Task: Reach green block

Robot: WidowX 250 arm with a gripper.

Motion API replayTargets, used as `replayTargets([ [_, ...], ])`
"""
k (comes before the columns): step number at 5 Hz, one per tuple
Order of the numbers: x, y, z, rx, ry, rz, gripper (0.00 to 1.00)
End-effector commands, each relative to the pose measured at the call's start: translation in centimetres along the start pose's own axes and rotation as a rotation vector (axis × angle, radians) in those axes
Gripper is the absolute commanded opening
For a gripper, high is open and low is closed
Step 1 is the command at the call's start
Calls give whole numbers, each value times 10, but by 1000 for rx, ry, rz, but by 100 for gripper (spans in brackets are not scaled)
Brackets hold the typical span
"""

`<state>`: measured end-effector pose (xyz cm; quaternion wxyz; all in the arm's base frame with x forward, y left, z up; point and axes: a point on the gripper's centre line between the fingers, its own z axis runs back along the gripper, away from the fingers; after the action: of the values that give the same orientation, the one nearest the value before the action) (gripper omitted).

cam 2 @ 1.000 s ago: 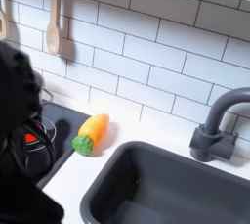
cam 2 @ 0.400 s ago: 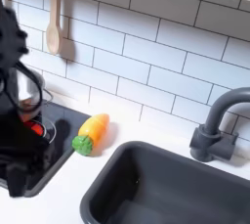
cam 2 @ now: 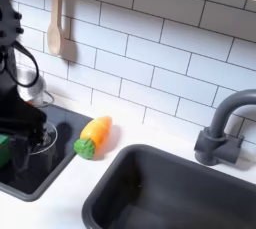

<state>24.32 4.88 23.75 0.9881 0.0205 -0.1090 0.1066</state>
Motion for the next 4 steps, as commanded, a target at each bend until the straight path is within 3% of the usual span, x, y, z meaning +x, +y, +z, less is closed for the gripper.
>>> replayTargets([
  [1, 30, 18, -12, 2, -5, 28, 100],
  [4, 56, 39, -32, 20, 4, 26, 100],
])
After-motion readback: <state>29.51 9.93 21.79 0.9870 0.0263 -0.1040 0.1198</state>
